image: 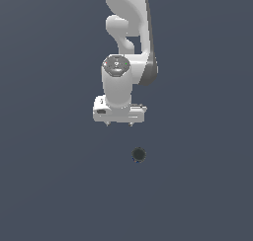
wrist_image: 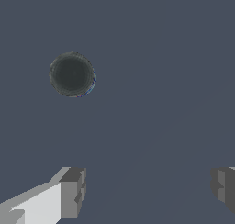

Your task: Pick up the object and move it to a goal position.

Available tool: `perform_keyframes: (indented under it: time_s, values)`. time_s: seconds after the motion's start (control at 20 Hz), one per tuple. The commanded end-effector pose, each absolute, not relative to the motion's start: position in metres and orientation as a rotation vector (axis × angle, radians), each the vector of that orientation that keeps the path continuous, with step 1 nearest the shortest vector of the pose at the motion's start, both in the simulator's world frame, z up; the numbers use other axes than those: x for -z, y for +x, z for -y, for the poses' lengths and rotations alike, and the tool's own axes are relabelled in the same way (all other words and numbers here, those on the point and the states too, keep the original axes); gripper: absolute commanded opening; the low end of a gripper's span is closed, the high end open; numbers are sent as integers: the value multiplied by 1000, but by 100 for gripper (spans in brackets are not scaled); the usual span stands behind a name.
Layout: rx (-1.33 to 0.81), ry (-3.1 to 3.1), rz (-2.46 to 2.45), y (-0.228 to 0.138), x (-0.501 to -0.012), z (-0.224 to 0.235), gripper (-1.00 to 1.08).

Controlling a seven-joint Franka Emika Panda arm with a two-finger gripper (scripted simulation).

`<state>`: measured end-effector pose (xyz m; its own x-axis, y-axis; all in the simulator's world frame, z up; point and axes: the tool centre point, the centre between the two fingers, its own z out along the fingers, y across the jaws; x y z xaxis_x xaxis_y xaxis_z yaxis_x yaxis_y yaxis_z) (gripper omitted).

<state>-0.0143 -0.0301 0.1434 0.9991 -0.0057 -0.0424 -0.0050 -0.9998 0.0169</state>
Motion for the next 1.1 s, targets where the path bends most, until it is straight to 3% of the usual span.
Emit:
perform_keyframes:
  time_s: [0.0,1.05]
  values:
    - [66,3124,8,-14,-143,30,100]
    - [54,3114,-73,4,-132,7,100]
